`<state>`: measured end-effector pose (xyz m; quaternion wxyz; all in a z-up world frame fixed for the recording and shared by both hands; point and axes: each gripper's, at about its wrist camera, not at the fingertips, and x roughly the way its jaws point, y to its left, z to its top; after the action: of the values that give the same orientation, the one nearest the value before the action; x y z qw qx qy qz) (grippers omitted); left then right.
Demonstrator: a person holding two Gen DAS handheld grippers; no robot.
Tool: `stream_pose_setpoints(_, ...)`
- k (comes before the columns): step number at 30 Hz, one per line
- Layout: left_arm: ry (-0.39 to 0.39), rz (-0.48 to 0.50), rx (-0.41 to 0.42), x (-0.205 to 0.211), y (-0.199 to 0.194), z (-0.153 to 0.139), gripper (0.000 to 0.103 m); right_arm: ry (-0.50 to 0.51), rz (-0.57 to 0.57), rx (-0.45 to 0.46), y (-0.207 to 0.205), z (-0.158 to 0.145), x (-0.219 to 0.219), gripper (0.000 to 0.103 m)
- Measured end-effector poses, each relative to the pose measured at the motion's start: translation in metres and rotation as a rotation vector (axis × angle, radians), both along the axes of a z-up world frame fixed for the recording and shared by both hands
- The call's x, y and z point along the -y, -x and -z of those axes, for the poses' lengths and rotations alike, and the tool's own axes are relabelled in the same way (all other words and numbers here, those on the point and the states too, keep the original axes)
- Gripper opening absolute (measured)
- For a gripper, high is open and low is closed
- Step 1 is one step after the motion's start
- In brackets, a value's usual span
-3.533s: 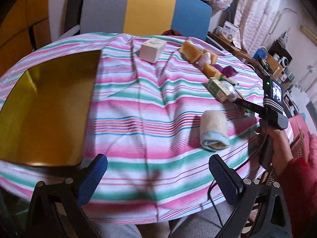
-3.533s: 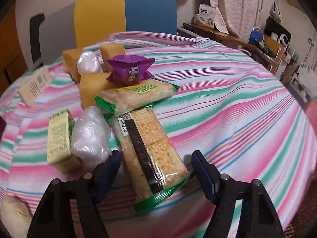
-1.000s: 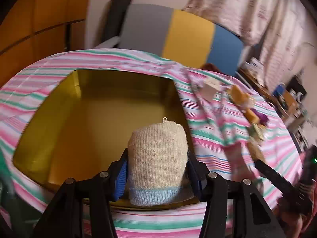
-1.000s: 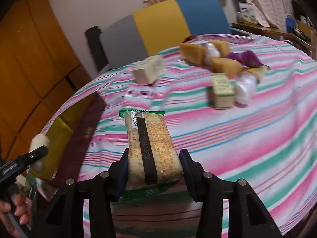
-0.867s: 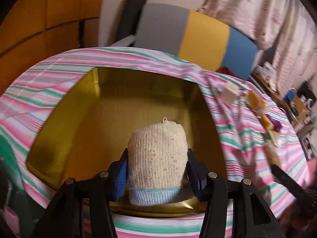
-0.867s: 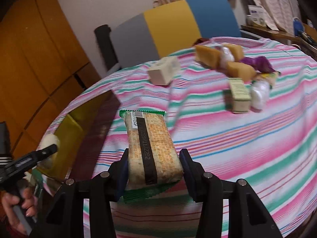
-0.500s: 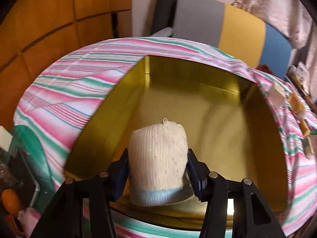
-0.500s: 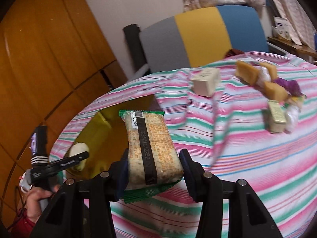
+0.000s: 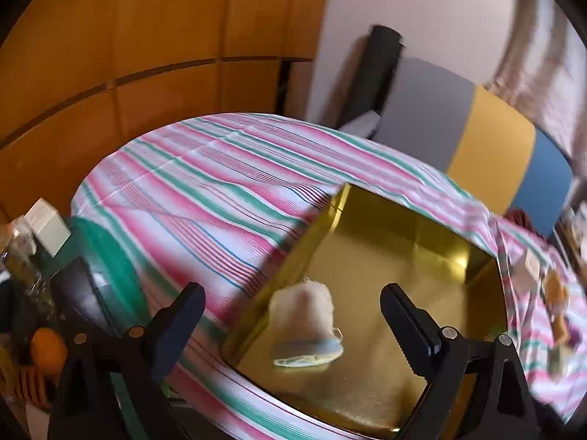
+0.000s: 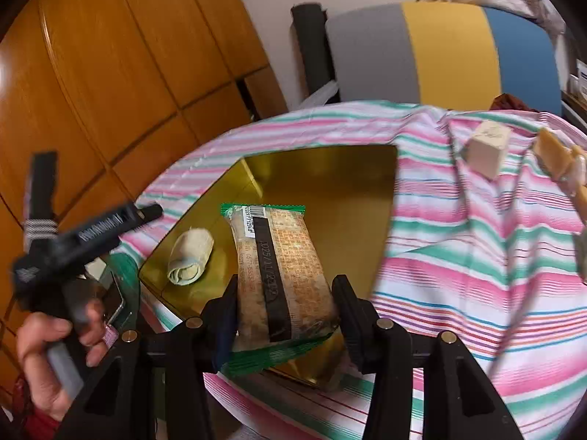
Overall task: Organize objects
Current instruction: 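Lower the sock roll into the tray with the left gripper while the right carries the crackers, then release the cracker pack into the tray with the right gripper and withdraw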
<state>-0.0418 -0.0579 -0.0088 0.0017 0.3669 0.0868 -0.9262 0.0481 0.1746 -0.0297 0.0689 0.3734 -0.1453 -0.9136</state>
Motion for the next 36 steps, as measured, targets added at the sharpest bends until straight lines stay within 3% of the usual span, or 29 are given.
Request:
stream_pose_setpoints(10,-0.070,-0.111,-0.012,0.029,-0.004,-0.013,0.099,-0.092,-0.055,0.114,0.056,0.027,0.057,0.049)
stream_pose_setpoints(16,-0.101,-0.115,0.003,0.030,-0.004,-0.012,0.099,-0.054,-0.063,0.179,0.077,0.042,0.075,0.051)
stream_pose_setpoints(19,-0.107,-0.112,0.001,0.029,-0.005,-0.013,0.099,0.019,-0.103,0.154,0.071,0.041,0.076,0.051)
stream_pose_setpoints(24,-0.121,-0.111,-0.006,0.027,-0.007,-0.014,0.099,0.038,-0.098,0.095,0.051,0.035,0.065,0.051)
stream_pose_setpoints(30,-0.127,-0.064,0.011,0.012,-0.010,-0.009,0.099,-0.003,-0.024,-0.013,0.031,0.012,0.042,0.051)
stream_pose_setpoints(36,-0.096,0.037,0.019,-0.018,-0.018,-0.006,0.099,-0.045,0.050,-0.056,0.022,-0.004,0.017,0.052)
